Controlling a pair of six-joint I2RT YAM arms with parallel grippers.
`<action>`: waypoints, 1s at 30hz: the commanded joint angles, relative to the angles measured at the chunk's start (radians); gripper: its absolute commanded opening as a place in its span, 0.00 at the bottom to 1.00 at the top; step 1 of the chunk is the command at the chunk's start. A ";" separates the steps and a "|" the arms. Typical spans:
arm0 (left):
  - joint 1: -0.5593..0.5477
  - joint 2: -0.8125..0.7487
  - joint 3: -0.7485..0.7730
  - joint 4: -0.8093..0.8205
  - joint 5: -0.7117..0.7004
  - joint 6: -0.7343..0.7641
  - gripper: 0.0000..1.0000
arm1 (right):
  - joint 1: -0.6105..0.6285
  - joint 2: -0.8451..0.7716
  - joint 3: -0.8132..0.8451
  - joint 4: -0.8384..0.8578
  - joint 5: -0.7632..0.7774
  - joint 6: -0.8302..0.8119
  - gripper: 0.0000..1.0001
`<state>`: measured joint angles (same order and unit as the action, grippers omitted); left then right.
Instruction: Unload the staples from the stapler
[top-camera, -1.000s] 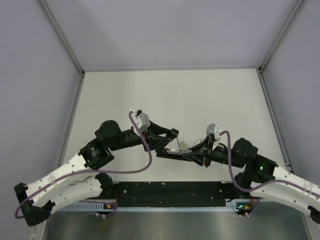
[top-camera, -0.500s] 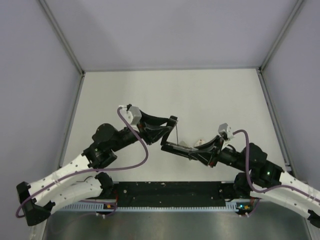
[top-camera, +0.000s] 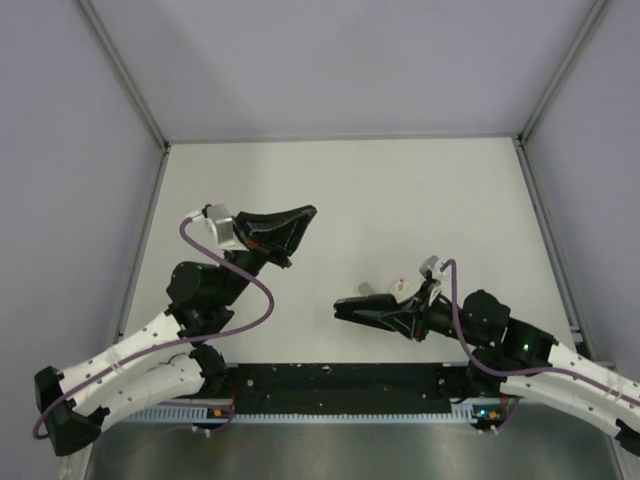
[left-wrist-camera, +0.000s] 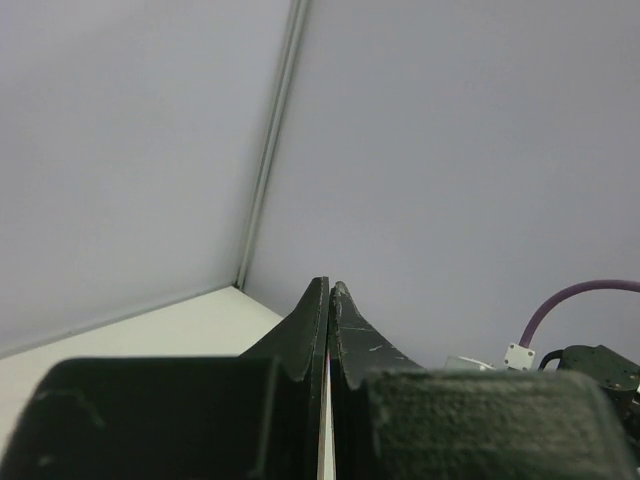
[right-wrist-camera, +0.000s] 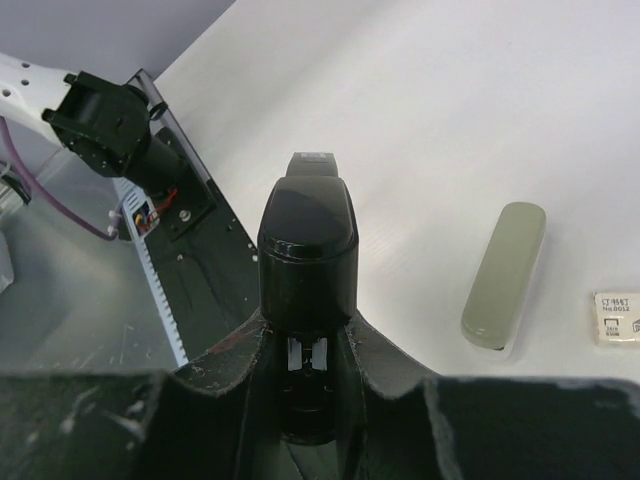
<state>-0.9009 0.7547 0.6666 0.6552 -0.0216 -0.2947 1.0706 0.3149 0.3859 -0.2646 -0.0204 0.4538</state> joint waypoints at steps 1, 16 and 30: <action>0.002 0.008 -0.009 0.095 -0.026 -0.031 0.00 | 0.002 -0.007 0.048 0.126 0.016 0.008 0.00; 0.002 0.083 0.160 -0.363 0.526 0.046 0.31 | 0.002 0.165 0.266 -0.015 -0.196 -0.156 0.00; 0.002 0.055 0.103 -0.463 0.913 0.071 0.52 | 0.002 0.346 0.473 -0.163 -0.437 -0.251 0.00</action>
<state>-0.9009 0.8230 0.7784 0.1810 0.7708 -0.2344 1.0706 0.6388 0.7807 -0.4713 -0.3794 0.2379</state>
